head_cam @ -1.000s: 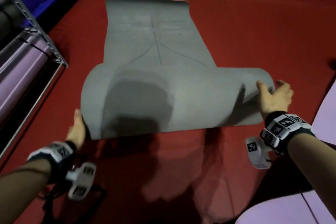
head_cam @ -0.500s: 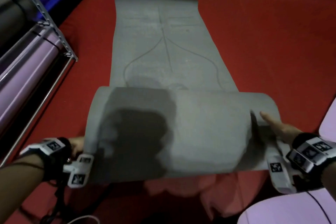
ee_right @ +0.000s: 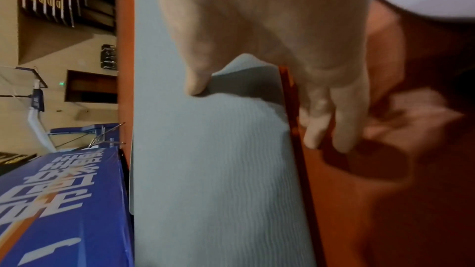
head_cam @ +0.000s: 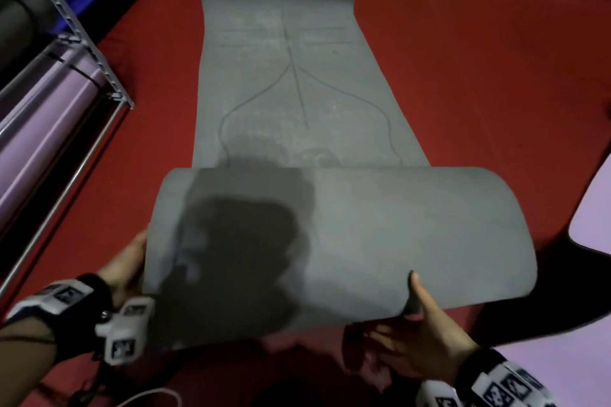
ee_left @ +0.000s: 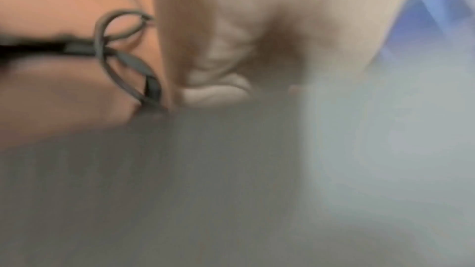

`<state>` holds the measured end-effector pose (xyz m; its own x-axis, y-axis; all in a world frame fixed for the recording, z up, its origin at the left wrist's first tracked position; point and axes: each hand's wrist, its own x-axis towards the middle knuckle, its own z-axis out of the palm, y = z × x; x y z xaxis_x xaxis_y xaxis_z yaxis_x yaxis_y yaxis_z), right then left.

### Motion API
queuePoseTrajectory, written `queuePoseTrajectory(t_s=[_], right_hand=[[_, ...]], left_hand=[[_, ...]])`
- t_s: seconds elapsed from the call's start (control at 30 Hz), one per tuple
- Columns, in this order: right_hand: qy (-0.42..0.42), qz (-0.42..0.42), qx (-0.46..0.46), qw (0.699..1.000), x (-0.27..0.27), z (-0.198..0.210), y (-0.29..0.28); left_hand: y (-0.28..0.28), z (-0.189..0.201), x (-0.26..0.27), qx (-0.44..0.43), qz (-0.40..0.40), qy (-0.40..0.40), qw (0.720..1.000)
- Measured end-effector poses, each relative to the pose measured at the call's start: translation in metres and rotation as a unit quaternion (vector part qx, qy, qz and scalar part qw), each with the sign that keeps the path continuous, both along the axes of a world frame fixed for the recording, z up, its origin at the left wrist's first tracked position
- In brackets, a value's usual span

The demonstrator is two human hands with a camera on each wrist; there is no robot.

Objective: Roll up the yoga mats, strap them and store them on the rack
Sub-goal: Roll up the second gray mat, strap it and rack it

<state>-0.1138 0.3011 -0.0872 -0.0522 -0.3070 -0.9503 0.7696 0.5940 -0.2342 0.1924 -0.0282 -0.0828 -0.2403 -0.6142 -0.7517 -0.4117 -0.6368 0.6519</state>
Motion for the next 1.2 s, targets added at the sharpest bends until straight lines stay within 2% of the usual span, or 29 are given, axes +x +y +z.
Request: queuePoseTrajectory(t_s=[0.03, 0.07, 0.13, 0.17, 0.27, 0.33, 0.4, 0.47, 0.57, 0.67, 0.77, 0.9, 0.97, 1.07, 1.13, 1.2], right_hand=[[0.005, 0.005, 0.009, 1.000, 0.004, -0.006, -0.006], [-0.009, 0.008, -0.003, 1.000, 0.007, -0.008, -0.014], [-0.012, 0.043, -0.003, 0.999, 0.020, -0.008, -0.030], [-0.012, 0.054, -0.012, 0.998, 0.025, -0.012, -0.037], [-0.035, 0.017, -0.041, 0.998, 0.030, -0.018, -0.050], [-0.037, -0.011, -0.042, 0.998, 0.032, -0.024, -0.052], [-0.031, -0.066, -0.040, 0.997, 0.042, -0.036, -0.047], [-0.019, -0.123, -0.045, 0.991, 0.054, -0.056, -0.042], [-0.007, -0.188, -0.038, 0.981, 0.067, -0.070, -0.039], [-0.001, -0.208, -0.040, 0.977, 0.071, -0.073, -0.039], [0.008, -0.217, -0.045, 0.975, 0.070, -0.075, -0.039], [-0.008, -0.239, -0.066, 0.969, 0.065, -0.072, -0.046], [-0.013, -0.250, -0.078, 0.965, 0.058, -0.065, -0.057], [0.014, -0.246, -0.077, 0.966, 0.045, -0.057, -0.083], [0.044, -0.252, -0.084, 0.963, 0.034, -0.053, -0.109], [0.046, -0.260, -0.115, 0.958, 0.017, -0.045, -0.142]], left_hand=[[-0.006, 0.011, -0.007, 0.052, 0.022, 0.033, 0.998], [-0.011, 0.027, -0.016, 0.069, 0.037, 0.065, 0.995], [-0.031, 0.049, -0.031, 0.051, 0.040, 0.117, 0.991], [-0.038, 0.057, -0.042, 0.038, 0.020, 0.115, 0.992], [-0.043, 0.070, -0.070, -0.036, -0.065, -0.015, 0.997], [-0.038, 0.054, -0.068, -0.043, -0.100, -0.066, 0.992], [-0.021, 0.027, -0.050, 0.010, -0.161, -0.110, 0.981], [0.000, 0.004, -0.031, 0.079, -0.190, -0.120, 0.971], [0.016, -0.022, -0.003, 0.093, -0.201, -0.137, 0.965], [0.020, -0.025, 0.013, 0.128, -0.241, -0.134, 0.953], [0.025, -0.019, 0.003, 0.162, -0.206, -0.108, 0.959], [0.031, -0.006, -0.021, 0.166, -0.097, -0.077, 0.978], [0.026, -0.003, -0.037, 0.099, -0.045, -0.062, 0.992], [0.014, 0.003, -0.065, -0.102, 0.008, -0.027, 0.994], [0.000, 0.018, -0.088, -0.238, -0.008, 0.024, 0.971], [-0.021, 0.045, -0.115, -0.357, -0.032, 0.066, 0.931]])
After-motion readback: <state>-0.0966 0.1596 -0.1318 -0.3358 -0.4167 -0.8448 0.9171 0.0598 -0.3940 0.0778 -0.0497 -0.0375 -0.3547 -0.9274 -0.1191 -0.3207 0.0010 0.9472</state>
